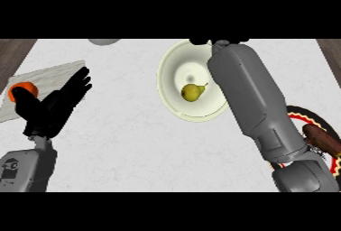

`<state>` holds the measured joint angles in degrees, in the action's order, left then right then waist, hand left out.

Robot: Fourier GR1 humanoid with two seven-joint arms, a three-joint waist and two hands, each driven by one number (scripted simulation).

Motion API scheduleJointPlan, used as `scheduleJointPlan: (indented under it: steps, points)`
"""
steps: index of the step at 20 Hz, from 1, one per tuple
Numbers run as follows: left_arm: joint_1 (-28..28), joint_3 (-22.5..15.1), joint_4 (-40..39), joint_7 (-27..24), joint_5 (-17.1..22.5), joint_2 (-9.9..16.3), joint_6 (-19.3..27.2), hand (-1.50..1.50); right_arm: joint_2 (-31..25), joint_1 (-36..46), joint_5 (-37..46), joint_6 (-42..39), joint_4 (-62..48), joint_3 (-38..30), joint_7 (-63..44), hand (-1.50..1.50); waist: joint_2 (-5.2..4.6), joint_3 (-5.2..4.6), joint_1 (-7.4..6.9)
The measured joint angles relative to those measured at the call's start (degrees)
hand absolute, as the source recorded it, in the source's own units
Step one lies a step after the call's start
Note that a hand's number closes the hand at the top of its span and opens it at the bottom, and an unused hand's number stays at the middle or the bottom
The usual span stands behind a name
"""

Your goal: Pick the pear from the plate and place it in the bowl

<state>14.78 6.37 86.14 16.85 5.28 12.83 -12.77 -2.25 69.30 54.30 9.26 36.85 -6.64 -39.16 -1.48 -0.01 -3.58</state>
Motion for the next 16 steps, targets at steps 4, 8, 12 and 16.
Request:
scheduleJointPlan:
  steps: [4, 8, 12, 16]
  points:
    - [0.69, -0.38, -0.26, -0.21, -0.20, -0.20, -0.15, 0.00, -0.09, 1.19, -3.50, 4.21, -5.99, -4.70, 3.72, 1.50, -0.44, 0.04, -0.79]
    - [1.29, -0.87, 0.11, 0.19, 0.07, -0.52, -0.48, 0.00, -0.07, 1.56, -8.52, 8.98, -9.08, -10.74, 6.21, -1.50, -0.98, 0.09, -1.85]
    - [2.33, -1.55, 0.62, 0.85, -0.15, -1.01, -0.21, 0.00, 0.13, 1.55, -11.55, 13.85, -11.33, -14.30, 12.04, -1.50, -1.24, 0.12, -2.42]
    - [3.03, -1.39, -0.31, 0.51, -0.37, -0.86, -0.22, 0.00, 0.15, 1.49, -12.84, 18.50, -13.37, -16.18, 18.08, -1.50, -1.36, 0.10, -2.53]
